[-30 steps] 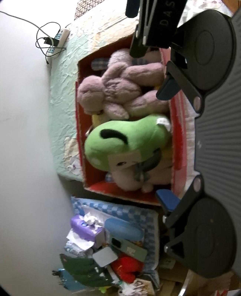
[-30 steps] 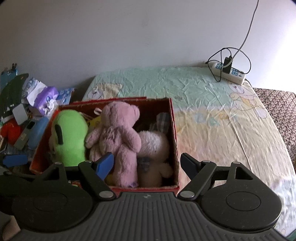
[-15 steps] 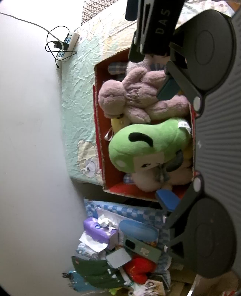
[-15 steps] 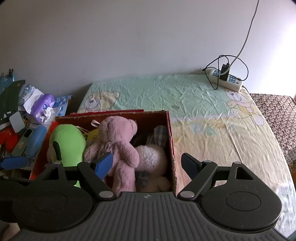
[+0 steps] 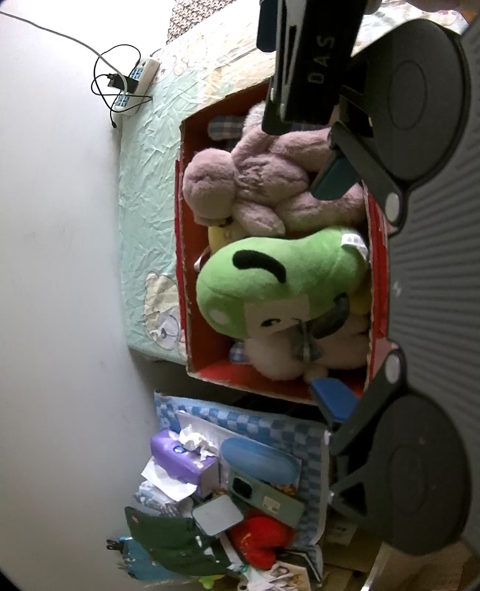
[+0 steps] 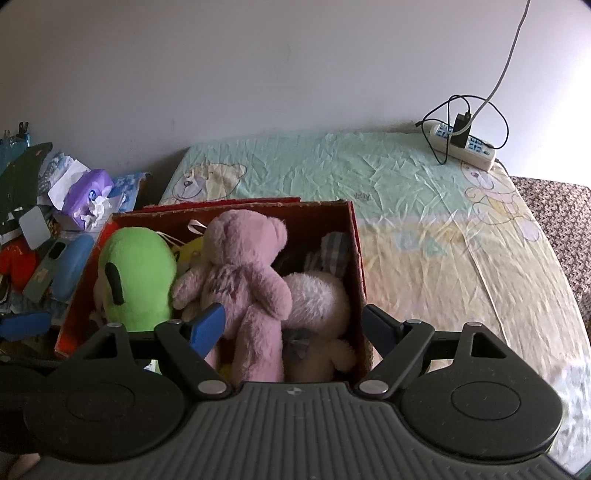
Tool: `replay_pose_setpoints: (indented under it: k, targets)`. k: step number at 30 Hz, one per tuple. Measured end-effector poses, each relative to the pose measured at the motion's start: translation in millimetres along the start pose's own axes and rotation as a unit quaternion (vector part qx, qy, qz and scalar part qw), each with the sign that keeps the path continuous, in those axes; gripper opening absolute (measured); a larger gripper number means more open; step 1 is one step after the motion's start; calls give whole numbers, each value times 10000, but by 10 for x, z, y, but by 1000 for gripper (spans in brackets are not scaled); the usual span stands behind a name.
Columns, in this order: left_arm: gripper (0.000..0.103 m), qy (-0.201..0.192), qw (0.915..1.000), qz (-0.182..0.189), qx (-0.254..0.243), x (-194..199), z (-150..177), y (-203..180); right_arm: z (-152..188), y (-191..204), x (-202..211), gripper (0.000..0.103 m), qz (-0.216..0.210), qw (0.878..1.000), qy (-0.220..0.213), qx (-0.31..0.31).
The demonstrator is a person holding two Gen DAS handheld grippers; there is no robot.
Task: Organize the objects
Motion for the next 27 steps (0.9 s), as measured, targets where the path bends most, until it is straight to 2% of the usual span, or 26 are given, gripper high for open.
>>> replay_pose_setpoints:
  k: [27]
  targets:
    - [102, 87, 9998, -20, 153, -338, -60, 105, -84, 20, -304, 83, 58, 9998, 123, 144]
Point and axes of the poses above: each gripper's, at about its wrist camera, not at the fingertips, and x roughly against the way its jaws point, y to its left, z to its underside, the point moved 2 cm from there along -x, roughly the way its jaws point, and after that the axes turned 10 degrees about -x, right-handed, at the moved point
